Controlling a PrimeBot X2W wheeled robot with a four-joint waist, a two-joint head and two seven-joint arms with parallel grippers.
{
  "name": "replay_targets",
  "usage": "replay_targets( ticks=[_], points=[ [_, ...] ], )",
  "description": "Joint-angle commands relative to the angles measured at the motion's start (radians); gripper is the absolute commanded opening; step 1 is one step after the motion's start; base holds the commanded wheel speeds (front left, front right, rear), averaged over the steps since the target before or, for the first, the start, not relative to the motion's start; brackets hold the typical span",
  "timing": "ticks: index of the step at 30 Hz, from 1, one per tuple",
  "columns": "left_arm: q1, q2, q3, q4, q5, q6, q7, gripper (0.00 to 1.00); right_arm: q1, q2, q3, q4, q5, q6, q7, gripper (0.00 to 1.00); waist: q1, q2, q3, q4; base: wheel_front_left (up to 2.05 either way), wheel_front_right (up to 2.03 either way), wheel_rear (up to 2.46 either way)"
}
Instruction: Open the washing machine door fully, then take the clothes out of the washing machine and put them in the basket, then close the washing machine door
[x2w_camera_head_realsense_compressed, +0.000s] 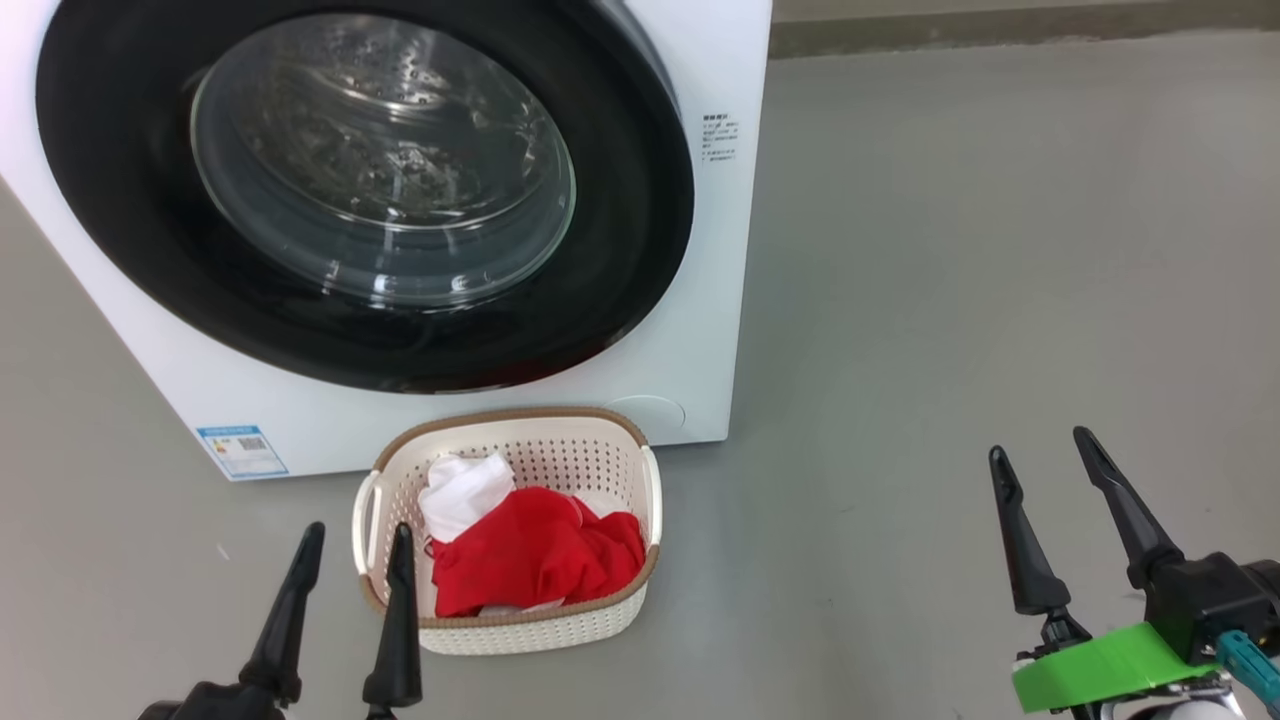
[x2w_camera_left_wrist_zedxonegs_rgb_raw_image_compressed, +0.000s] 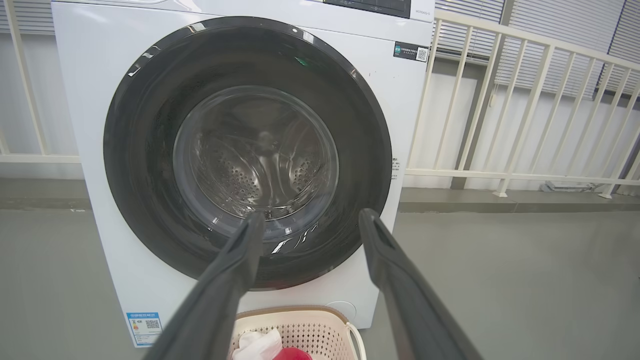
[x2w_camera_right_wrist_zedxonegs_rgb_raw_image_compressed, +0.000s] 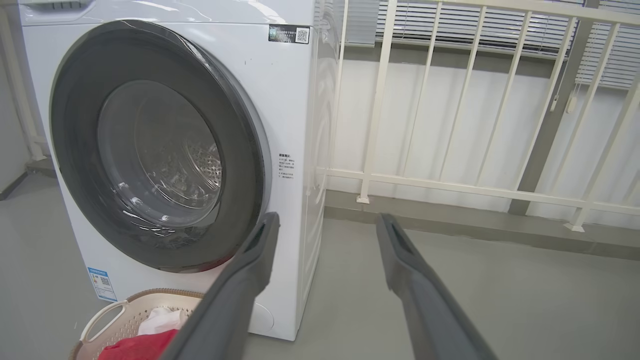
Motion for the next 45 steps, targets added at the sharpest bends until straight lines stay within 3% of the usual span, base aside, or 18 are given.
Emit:
replay_targets(
  ticks=[1,9,16,37,38,45],
  points=[
    [-0.014,0.008,0.036,-0.028,0.007,-0.005,-0.005,1.0,-0.007,-0.005,0.016,-0.034,0.004,-0.001,0.001,1.0,0.0,0.0,-0.008,-0.004,0.0,0.0,0.0],
    [0.017,0.008,0.046,-0.029,0.011,-0.009,-0.005,1.0,0.053,-0.005,0.0,-0.068,0.017,-0.001,0.001,1.0,0.0,0.0,-0.038,-0.001,0.0,0.0,0.0],
    [0.038,0.008,0.029,0.002,0.025,-0.042,-0.005,1.0,0.084,-0.005,-0.002,-0.076,0.023,-0.001,0.001,1.0,0.0,0.0,-0.052,-0.003,0.0,0.0,0.0],
    [0.038,0.011,0.044,-0.027,0.068,-0.033,-0.005,1.0,0.094,-0.005,0.001,-0.076,0.036,-0.001,0.001,1.0,0.0,0.0,-0.049,-0.005,0.0,0.0,0.0],
    [0.06,0.004,0.01,0.0,0.066,-0.034,0.0,0.0,0.116,0.009,-0.018,-0.053,0.028,0.0,0.0,0.0,0.0,0.0,-0.049,-0.005,0.0,0.0,0.0],
    [0.062,-0.002,0.005,0.055,0.028,-0.037,0.01,0.0,0.126,0.02,-0.011,0.003,0.067,0.0,0.007,0.0,0.0003,0.0,-0.047,-0.004,0.0,0.0,0.0]
  ],
)
